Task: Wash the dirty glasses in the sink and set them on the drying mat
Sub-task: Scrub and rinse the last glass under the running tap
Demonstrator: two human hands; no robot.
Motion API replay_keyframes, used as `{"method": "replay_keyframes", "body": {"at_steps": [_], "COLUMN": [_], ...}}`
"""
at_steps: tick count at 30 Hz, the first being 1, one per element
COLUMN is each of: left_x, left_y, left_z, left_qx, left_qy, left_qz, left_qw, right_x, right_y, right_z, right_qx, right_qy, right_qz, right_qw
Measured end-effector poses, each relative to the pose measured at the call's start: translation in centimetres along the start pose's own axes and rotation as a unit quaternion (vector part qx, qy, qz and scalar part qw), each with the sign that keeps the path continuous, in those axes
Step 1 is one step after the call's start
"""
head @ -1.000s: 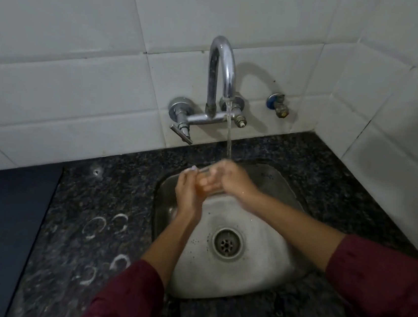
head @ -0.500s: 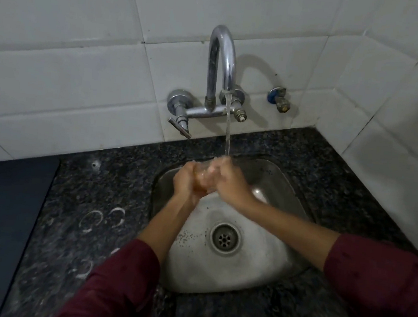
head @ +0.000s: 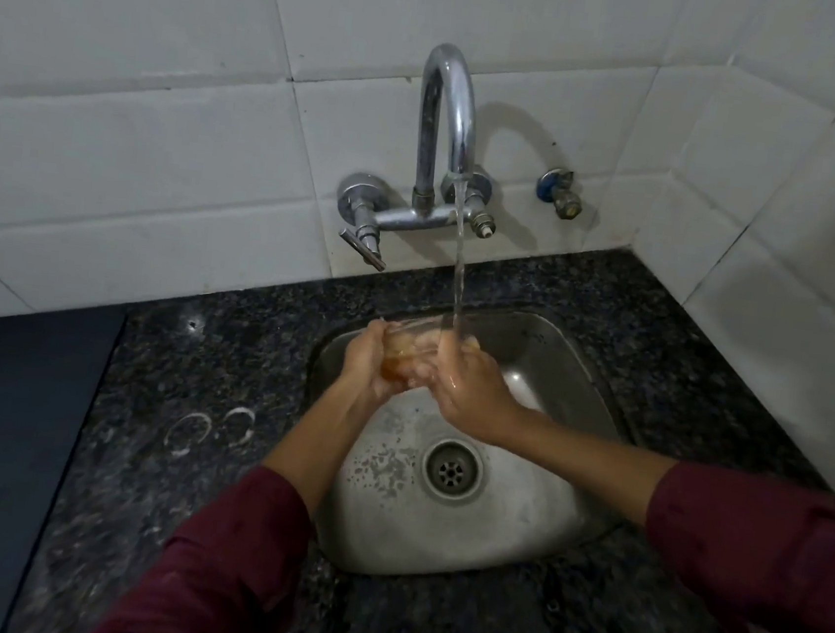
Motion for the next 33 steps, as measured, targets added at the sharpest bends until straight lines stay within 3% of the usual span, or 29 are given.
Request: {"method": "replay_keyframes", "body": {"at_steps": [1, 3, 5, 6, 7, 8, 9, 10, 11, 12, 13, 14, 15, 17, 19, 21, 24, 28, 33], "left_x": [-0.1, 0.2, -0.3, -0.5, -0.4, 0.1, 0.4, 0.7, 0.8, 0.8, 0.7, 0.5, 0.8, 1.7, 2.6, 3.1, 3.8, 4.0, 5.3], "left_y": [0.0, -0.1, -0.2, -0.2, -0.1, 0.5, 1.3, 1.8, 1.8, 1.6, 1.1, 0.9, 0.7, 0.4, 0.1, -0.2, -0.4, 0.1, 0.2], "left_z": [-0.3, -0.7, -0.7, -0.4, 0.5, 1.5, 2.4, 2.8, 2.6, 1.8, 0.4, -1.0, -2.3, -4.2, -5.4, -6.0, -5.5, -4.0, -3.5], "left_qx": [0.038, 0.071, 0.035, -0.013, -0.093, -0.18, -0.248, -0.278, -0.26, -0.206, -0.126, -0.04, 0.034, 0.12, 0.156, 0.162, 0.127, 0.044, 0.014], "left_qy": [-0.006, -0.008, -0.017, -0.016, -0.023, -0.038, -0.062, -0.077, -0.073, -0.056, -0.049, -0.048, -0.055, -0.065, -0.076, -0.106, -0.222, -0.348, -0.417], "left_qz": [-0.018, -0.029, -0.052, -0.06, -0.051, -0.025, 0.0, 0.016, 0.019, 0.01, -0.004, -0.017, -0.021, -0.009, 0.003, -0.001, -0.008, 0.004, 0.017], "left_qw": [0.999, 0.997, 0.998, 0.998, 0.994, 0.983, 0.967, 0.957, 0.963, 0.977, 0.991, 0.998, 0.998, 0.991, 0.985, 0.981, 0.967, 0.936, 0.909], "right_x": [-0.1, 0.6, 1.2, 1.7, 1.2, 0.4, -0.3, -0.6, -0.5, 0.3, 1.1, 1.0, 0.2, -1.5, -2.8, -4.2, -7.4, -9.9, -12.3], "right_y": [0.2, -0.1, -1.0, -1.6, -1.7, -1.4, -1.3, -1.0, -0.6, -0.4, -0.2, 0.2, 0.9, 2.0, 2.9, 4.0, 6.1, 7.9, 9.2], "right_z": [-0.1, 0.3, 0.9, 2.1, 3.4, 3.9, 3.9, 3.8, 3.8, 3.3, 2.6, 2.0, 1.8, 2.9, 4.9, 7.0, 8.5, 7.8, 6.4], "right_qx": [0.052, 0.071, -0.012, -0.105, -0.222, -0.316, -0.365, -0.383, -0.37, -0.316, -0.227, -0.136, -0.067, -0.011, -0.064, -0.195, -0.371, -0.442, -0.513], "right_qy": [0.026, 0.01, -0.091, -0.182, -0.308, -0.428, -0.502, -0.517, -0.483, -0.404, -0.287, -0.194, -0.15, -0.156, -0.195, -0.337, -0.524, -0.623, -0.676], "right_qz": [-0.017, -0.04, -0.021, 0.014, 0.03, 0.038, 0.046, 0.05, 0.059, 0.071, 0.075, 0.065, 0.04, 0.003, 0.016, 0.062, 0.092, 0.062, 0.065], "right_qw": [0.998, 0.997, 0.996, 0.978, 0.925, 0.846, 0.782, 0.764, 0.792, 0.855, 0.928, 0.969, 0.986, 0.988, 0.979, 0.919, 0.761, 0.643, 0.525]}}
Point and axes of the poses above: each hand's wrist, its own y-axis away from the middle knuckle, its own x-axis out of the back of the hand, z = x × y, the point moved 10 cm from there along -y, towards the middle knuckle, and after that the axes turned 3 degrees about x, right-handed, at the moved point
